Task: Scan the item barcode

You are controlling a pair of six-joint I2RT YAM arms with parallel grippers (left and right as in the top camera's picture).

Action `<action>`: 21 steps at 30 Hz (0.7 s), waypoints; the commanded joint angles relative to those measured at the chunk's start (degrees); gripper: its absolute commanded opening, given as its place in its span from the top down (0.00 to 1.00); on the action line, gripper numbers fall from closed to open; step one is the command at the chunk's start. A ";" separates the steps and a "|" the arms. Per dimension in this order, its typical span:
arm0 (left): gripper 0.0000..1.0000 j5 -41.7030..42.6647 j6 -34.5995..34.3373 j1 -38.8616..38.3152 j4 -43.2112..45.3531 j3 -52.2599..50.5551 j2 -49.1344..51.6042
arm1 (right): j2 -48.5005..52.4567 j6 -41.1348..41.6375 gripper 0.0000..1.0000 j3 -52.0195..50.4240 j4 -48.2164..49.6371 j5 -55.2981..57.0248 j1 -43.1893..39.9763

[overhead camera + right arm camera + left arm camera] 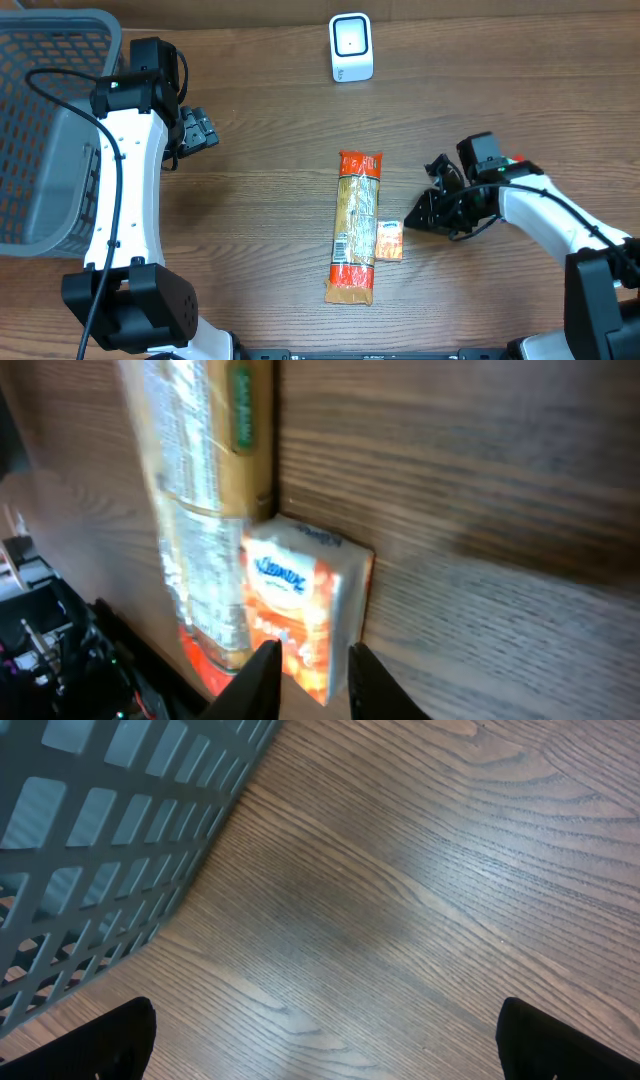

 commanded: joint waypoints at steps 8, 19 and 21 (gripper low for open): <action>0.00 0.07 1.27 0.11 -0.13 1.16 0.13 | -0.68 7.28 0.81 -6.34 9.03 0.66 4.61; 0.00 0.07 1.27 0.11 -0.13 1.16 0.13 | -0.68 12.00 0.80 -6.69 8.48 3.48 5.09; 0.00 0.07 1.27 0.11 -0.13 1.16 0.13 | -0.68 12.26 0.74 -6.97 8.55 3.43 5.09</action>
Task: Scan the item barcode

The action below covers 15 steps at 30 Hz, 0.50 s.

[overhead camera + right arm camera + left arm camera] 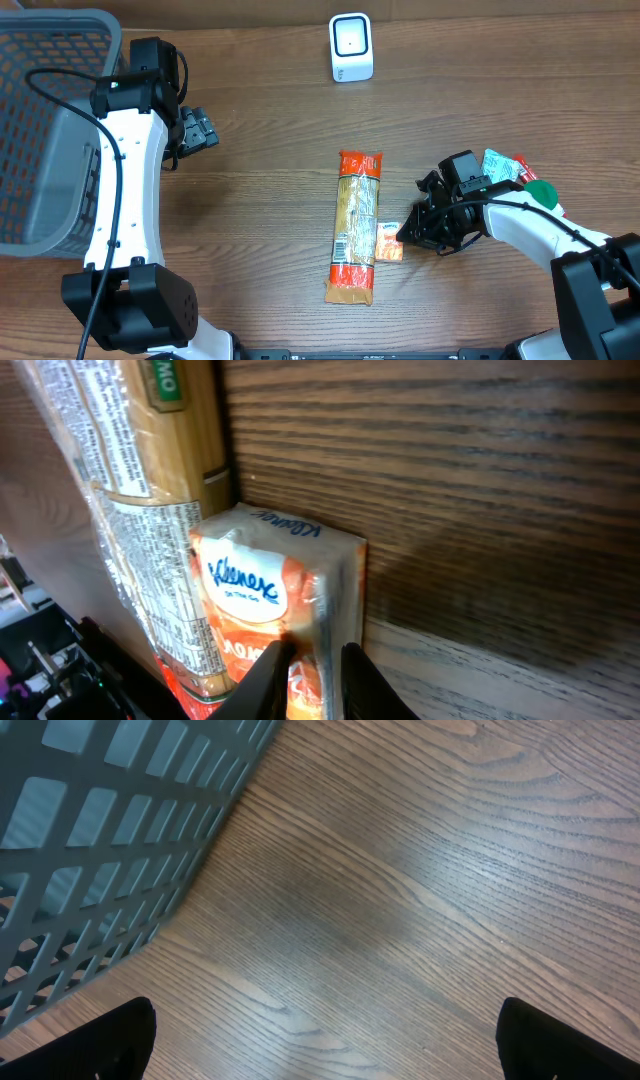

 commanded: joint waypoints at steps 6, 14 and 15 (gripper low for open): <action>0.00 0.07 1.27 0.11 -0.11 1.16 0.13 | -0.68 1.92 0.68 -1.81 0.09 0.87 0.17; 0.00 0.07 1.27 0.11 -0.13 1.16 0.13 | -0.68 1.29 0.96 -1.73 0.96 1.03 -0.55; 0.00 0.07 1.27 0.11 -0.13 1.16 0.13 | -0.70 0.74 0.96 -1.57 0.98 1.27 -1.49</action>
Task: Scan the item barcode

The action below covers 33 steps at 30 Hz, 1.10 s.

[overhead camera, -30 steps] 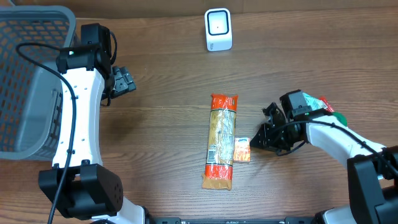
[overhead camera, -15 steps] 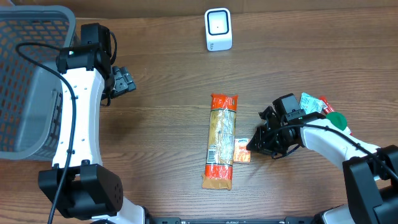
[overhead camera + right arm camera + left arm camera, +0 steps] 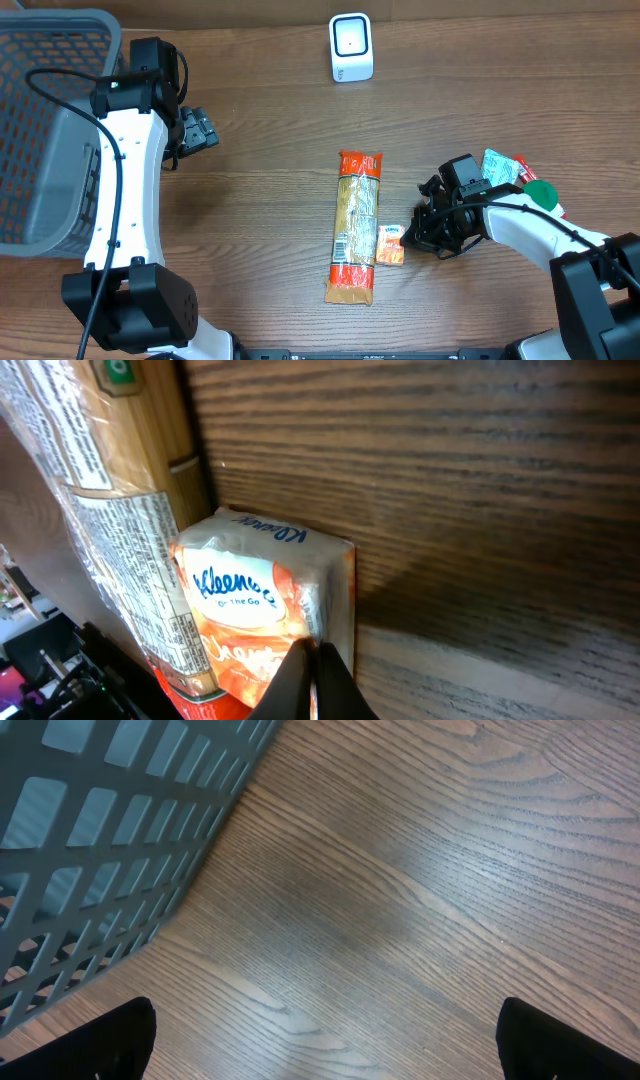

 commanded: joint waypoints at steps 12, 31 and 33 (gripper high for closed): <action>0.00 0.07 1.27 0.11 -0.11 1.16 0.13 | -0.68 -7.89 0.96 0.42 -2.34 1.22 -14.53; 0.00 0.07 1.27 0.11 -0.11 1.16 0.13 | -0.68 -7.56 0.90 0.39 -6.64 12.83 -14.71; 0.00 0.04 1.27 0.11 -0.13 1.16 0.13 | -0.68 -7.56 0.90 0.39 -6.49 12.83 -14.71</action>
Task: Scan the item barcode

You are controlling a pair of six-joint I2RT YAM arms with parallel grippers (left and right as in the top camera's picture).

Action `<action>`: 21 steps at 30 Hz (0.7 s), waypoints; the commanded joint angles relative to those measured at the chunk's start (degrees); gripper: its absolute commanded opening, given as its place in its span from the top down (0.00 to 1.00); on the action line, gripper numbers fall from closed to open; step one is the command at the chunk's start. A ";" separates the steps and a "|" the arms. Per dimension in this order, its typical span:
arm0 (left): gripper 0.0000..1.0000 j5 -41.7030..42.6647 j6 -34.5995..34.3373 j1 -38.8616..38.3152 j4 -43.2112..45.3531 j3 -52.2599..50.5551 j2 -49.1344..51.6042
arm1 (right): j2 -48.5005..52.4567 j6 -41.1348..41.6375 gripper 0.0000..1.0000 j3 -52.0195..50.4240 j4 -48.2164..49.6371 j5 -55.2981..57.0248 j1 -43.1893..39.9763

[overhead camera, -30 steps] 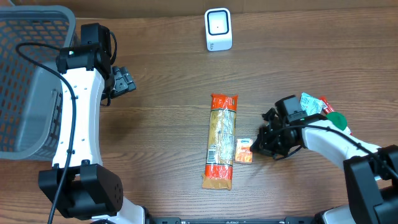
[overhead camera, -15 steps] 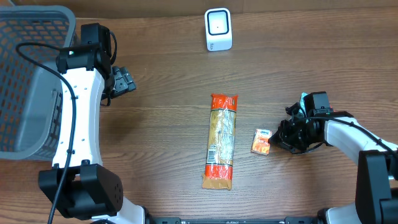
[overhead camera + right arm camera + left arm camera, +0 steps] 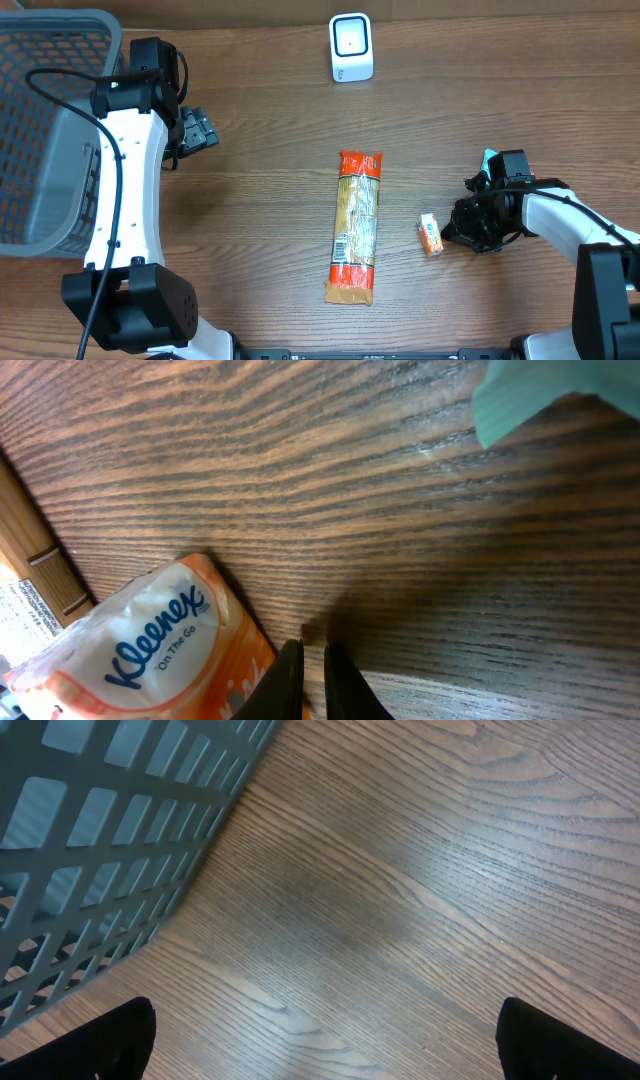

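Observation:
A small orange-and-white Kleenex tissue pack [image 3: 429,235] lies tilted on the wooden table, to the right of a long pasta packet [image 3: 357,227]. My right gripper [image 3: 447,236] is low at the pack's right edge. In the right wrist view its fingers [image 3: 290,678] are almost together. A thin strip of wood shows between them, and the left finger rests against the pack [image 3: 140,635]. The white barcode scanner [image 3: 351,47] stands at the back. My left gripper [image 3: 205,132] hangs open and empty by the basket, its tips wide apart over bare wood [image 3: 325,1020].
A grey plastic basket [image 3: 40,120] fills the far left; its wall [image 3: 100,820] is close to the left gripper. The corner of a teal packet [image 3: 560,395] lies just behind the right gripper, mostly hidden by the arm in the overhead view.
The tissue pack was touching the pasta packet and now lies apart from it, further right and tilted. My right gripper has moved right with it. Its fingers were pressed together and now show a slim gap.
My right gripper first pointed at the tissue pack beside the pasta packet, fingers slightly apart. Then it was closer, with the fingers at the pack's edge. Then they were pinched together there. Now pack and gripper sit further right. The left arm never moved.

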 commanded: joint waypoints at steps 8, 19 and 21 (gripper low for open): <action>0.00 0.07 1.27 0.11 -0.11 1.16 0.13 | -0.31 -0.20 0.85 0.15 0.76 4.57 -0.31; 0.00 0.07 1.27 0.11 -0.13 1.16 0.13 | -0.31 -0.22 0.85 0.42 0.85 4.55 -0.31; 0.00 0.07 1.27 0.11 -0.11 1.16 0.13 | -0.44 -0.22 0.92 1.29 -0.04 4.33 -0.31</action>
